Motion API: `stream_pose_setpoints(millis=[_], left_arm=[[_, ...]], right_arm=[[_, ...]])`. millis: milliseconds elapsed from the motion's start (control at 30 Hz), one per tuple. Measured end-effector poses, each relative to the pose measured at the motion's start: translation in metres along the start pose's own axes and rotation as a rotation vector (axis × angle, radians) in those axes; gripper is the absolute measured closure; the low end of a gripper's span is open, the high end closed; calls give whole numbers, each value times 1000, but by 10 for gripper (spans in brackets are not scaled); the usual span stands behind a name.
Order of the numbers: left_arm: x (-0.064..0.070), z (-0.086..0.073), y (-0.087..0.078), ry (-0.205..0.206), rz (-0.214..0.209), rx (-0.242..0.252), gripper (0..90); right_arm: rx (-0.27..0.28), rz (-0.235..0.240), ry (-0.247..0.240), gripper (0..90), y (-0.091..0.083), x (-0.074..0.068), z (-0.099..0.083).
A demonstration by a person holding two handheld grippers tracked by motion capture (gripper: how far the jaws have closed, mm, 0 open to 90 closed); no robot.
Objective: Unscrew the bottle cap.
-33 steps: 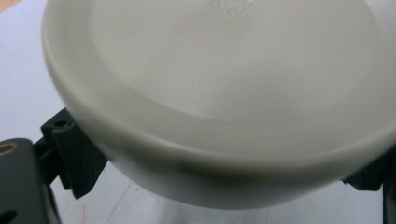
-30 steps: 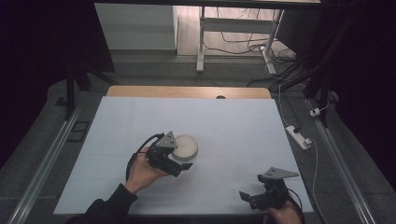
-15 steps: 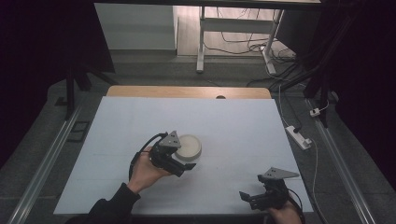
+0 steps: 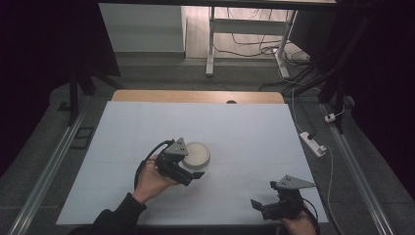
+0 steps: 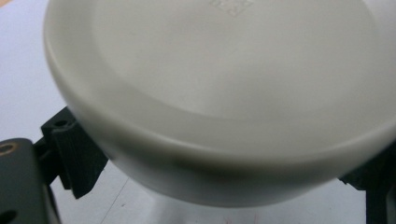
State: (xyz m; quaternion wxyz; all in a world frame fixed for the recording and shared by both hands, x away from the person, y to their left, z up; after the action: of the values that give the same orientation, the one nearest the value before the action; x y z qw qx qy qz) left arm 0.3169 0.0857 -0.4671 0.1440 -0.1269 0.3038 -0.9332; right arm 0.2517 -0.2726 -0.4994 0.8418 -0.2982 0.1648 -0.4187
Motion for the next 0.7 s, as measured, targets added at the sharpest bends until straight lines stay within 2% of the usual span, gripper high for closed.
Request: stream_pose_setpoints(millis=[300,567,700], left_arm=[[0,-1,-1,3,5,8,74],[1,-2,-3,3,7,12,74],[1,-2,-3,8,8,6,74]], right_arm=[[44,39,-17,0,-2,-10,11],[83,80,-72,0,-2,-24,26],[90,102,-82,0,0,-28,33]])
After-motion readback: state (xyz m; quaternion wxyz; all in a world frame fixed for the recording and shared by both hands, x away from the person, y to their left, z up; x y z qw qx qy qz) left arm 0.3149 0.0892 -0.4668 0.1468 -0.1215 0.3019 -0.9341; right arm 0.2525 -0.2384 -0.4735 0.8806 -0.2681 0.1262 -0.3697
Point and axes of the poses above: each handheld gripper's, and its own axes: y roughly forward along the jaws, z roughly out of its top, x roughly to its right, the point moved 1 cm from there along y, roughly forward along the jaws, and after that the axes turned 9 degrees about -z, right-handed, at the moved point
